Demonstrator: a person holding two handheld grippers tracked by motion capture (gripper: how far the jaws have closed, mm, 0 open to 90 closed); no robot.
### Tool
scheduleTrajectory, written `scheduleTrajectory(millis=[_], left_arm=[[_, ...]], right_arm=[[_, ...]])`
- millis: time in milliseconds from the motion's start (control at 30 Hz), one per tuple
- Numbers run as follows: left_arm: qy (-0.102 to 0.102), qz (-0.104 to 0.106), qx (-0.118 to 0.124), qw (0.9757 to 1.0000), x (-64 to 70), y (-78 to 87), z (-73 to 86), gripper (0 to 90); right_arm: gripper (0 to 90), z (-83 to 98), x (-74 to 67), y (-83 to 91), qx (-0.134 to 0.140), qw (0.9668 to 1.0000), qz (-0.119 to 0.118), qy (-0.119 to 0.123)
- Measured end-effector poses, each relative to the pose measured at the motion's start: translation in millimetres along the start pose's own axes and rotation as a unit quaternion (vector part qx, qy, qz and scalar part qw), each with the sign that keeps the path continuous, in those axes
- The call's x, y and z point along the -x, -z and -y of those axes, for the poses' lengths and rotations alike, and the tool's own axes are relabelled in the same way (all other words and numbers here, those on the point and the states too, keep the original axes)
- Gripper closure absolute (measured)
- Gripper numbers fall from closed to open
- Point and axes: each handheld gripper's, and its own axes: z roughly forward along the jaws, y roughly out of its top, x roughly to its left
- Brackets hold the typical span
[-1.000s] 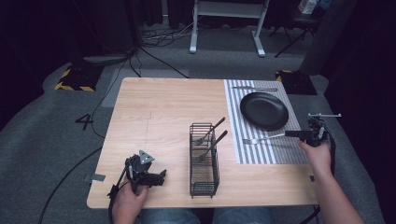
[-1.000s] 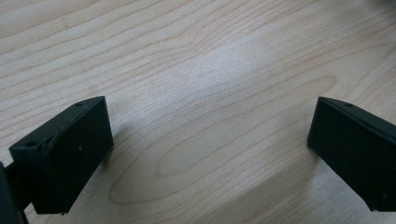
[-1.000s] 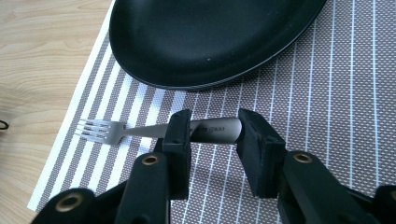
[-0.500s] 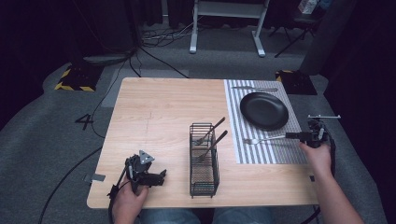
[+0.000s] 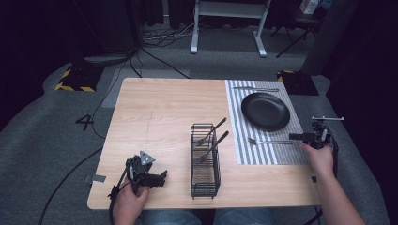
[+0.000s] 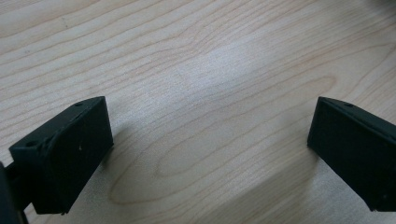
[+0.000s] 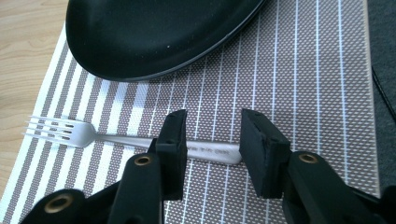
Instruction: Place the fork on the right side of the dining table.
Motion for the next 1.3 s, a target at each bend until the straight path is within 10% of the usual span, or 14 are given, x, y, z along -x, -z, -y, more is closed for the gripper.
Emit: scheduleTrajectory(millis=[600,1300], left_arm=[[0.000,0.000,0.000,1.0000,0.0,0.0,0.0,0.2],[0.002,0.000,0.001,1.0000,0.4,0.3,0.7,0.2]], right_arm=[[58.2,-5.4,-36.3,30.4,0.043,0.9961,-0.003,0.076],[41.7,8.5,-113.9,79.9,0.081,0.9752,-0.069,0.194]])
